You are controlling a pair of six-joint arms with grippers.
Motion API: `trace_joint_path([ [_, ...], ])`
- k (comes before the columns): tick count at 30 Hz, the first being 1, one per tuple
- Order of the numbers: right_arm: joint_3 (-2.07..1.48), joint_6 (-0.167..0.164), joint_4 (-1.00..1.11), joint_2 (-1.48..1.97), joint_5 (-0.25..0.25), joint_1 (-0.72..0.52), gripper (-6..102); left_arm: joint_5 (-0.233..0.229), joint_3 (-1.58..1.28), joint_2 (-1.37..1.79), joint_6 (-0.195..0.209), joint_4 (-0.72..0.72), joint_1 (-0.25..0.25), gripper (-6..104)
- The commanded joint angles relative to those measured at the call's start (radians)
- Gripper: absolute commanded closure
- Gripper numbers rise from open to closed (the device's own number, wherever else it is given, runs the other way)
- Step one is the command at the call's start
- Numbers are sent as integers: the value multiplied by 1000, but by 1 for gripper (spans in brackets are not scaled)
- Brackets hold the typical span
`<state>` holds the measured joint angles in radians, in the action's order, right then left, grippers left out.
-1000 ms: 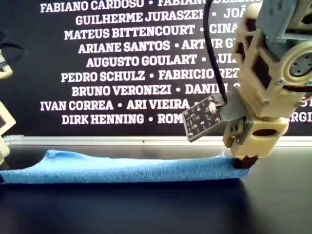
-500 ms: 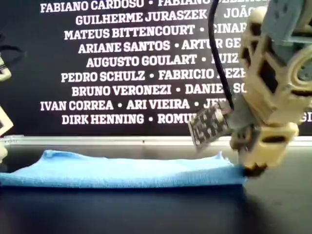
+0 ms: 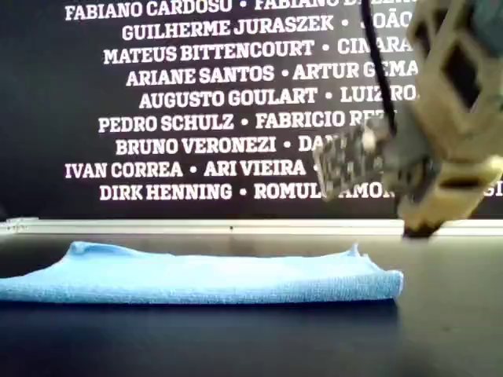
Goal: Fold a cloth
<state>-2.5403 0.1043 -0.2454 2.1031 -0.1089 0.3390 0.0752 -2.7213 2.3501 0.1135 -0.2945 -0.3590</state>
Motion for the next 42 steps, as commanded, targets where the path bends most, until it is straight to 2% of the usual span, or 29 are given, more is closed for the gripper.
trace_joint_path([
  [1,-18,-3,18,181,-9,-6,51,-14,-107,249,-5,8,23,27],
  [5,-57,-3,18,345,-9,-61,50,-18,-175,511,-5,9,43,27],
  [6,-67,12,18,388,-11,-92,50,-18,-179,574,-5,9,57,27],
  [8,-107,15,20,479,-29,-167,50,-18,-183,680,-5,9,98,27],
  [11,-215,14,35,621,-55,-261,50,-18,-181,736,-5,9,189,27],
  [13,-298,2,35,732,-46,-285,50,-18,-183,736,-5,9,225,27],
  [18,-494,-3,34,1014,-51,-272,51,-18,-209,736,-6,9,235,27],
  [22,-499,-3,32,1014,-57,-288,50,-18,-264,736,-6,9,235,27],
  [23,-497,-3,32,1008,-40,-284,50,-18,-273,736,-6,9,235,27],
  [25,-495,15,35,1006,-32,-261,50,-18,-279,736,-6,9,233,27],
  [27,-495,9,35,992,5,-230,50,-18,-279,736,-6,9,233,27],
  [28,-495,-3,21,982,34,-219,50,-17,-279,736,-6,9,233,27],
  [32,-489,-3,18,917,176,-216,50,-17,-279,736,-6,9,225,27],
  [34,-488,-5,18,865,230,-230,50,-17,-279,736,-6,9,225,27],
  [38,-431,-12,18,693,275,-209,50,-17,-279,736,-6,9,230,27],
  [42,-296,-58,18,383,333,-172,50,-17,-279,736,-6,11,233,27],
])
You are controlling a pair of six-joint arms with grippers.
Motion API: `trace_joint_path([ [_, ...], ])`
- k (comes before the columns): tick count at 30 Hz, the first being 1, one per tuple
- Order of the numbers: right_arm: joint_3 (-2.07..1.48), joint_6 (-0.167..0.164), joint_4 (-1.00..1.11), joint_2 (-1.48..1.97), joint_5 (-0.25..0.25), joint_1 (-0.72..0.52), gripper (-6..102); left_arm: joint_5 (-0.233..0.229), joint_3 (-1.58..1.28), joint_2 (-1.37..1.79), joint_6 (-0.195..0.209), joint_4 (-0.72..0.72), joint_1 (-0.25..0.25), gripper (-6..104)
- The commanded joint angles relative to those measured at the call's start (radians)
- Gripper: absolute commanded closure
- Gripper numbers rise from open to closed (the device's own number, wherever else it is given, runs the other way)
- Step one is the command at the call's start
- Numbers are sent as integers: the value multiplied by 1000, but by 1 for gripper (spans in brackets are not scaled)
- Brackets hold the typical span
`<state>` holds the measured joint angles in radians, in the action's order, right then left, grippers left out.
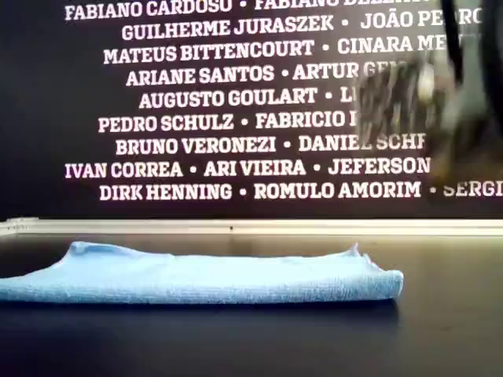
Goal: Fold a cloth
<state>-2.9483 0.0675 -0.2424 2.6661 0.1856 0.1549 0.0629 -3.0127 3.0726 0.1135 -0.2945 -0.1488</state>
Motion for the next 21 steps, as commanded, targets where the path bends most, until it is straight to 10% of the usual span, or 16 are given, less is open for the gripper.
trace_joint_path([
  [1,152,-26,15,-261,49,12,50,-5,12,14,-6,11,23,27],
  [21,348,-11,35,-588,84,12,30,-5,12,9,-6,11,23,27],
])
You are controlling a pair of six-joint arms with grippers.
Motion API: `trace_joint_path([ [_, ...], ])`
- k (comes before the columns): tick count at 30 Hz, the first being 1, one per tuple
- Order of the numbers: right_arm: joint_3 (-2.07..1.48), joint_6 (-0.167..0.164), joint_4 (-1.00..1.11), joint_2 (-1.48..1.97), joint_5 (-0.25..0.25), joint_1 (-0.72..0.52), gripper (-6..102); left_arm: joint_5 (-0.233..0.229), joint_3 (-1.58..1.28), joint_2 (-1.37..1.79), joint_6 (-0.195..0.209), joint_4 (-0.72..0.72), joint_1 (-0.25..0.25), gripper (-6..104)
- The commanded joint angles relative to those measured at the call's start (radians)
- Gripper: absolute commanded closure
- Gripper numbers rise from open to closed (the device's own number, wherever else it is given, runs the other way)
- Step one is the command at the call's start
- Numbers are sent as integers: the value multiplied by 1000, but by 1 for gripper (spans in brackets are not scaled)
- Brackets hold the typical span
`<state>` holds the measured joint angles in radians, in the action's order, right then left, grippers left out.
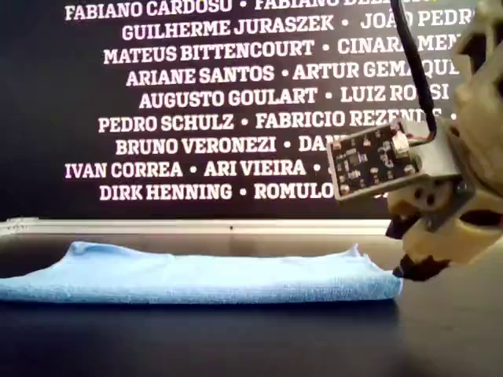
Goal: Fold a cloth
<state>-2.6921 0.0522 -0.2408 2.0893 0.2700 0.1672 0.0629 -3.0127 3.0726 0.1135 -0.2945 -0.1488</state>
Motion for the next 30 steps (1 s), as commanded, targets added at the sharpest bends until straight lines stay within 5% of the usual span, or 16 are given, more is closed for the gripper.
trace_joint_path([
  [1,107,5,34,-28,0,0,30,-5,12,9,-6,11,23,27],
  [30,423,8,12,-437,0,3,31,-5,12,9,-6,11,21,27],
])
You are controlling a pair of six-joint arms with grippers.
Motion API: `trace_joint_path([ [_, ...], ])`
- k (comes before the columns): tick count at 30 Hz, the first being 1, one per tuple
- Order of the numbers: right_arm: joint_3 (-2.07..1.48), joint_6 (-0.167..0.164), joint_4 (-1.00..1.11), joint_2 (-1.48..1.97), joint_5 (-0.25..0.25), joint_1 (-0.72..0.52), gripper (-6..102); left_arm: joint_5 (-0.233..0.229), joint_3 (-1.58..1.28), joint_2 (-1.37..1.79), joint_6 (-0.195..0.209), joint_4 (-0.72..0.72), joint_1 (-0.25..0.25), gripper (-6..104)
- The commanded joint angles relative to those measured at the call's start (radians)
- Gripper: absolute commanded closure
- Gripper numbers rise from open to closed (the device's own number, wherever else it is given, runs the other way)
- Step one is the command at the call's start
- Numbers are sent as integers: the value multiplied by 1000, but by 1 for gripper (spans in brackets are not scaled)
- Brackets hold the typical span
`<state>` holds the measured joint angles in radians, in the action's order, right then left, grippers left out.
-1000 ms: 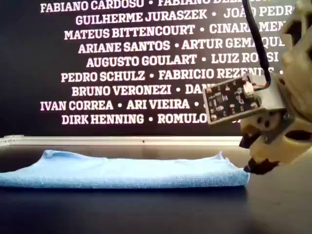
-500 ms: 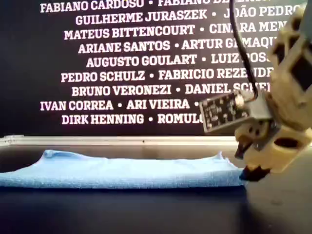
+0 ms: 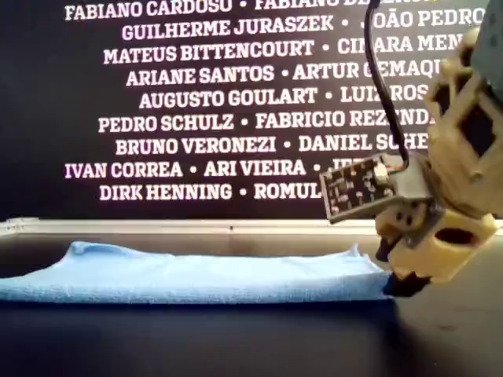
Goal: Fold a cloth
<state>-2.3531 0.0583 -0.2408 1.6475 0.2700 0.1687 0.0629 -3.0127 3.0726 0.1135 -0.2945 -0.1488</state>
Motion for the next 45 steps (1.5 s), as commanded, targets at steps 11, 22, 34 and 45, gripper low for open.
trace_joint_path([
  [11,224,2,-83,-112,-2,48,31,-5,12,9,-6,11,21,27],
  [22,236,2,-84,-135,0,46,40,-5,12,9,-6,11,18,27],
  [34,233,2,-83,-110,17,31,97,-5,12,9,-6,11,23,27],
  [45,167,2,-83,-86,17,26,98,-5,12,9,-6,11,23,27],
])
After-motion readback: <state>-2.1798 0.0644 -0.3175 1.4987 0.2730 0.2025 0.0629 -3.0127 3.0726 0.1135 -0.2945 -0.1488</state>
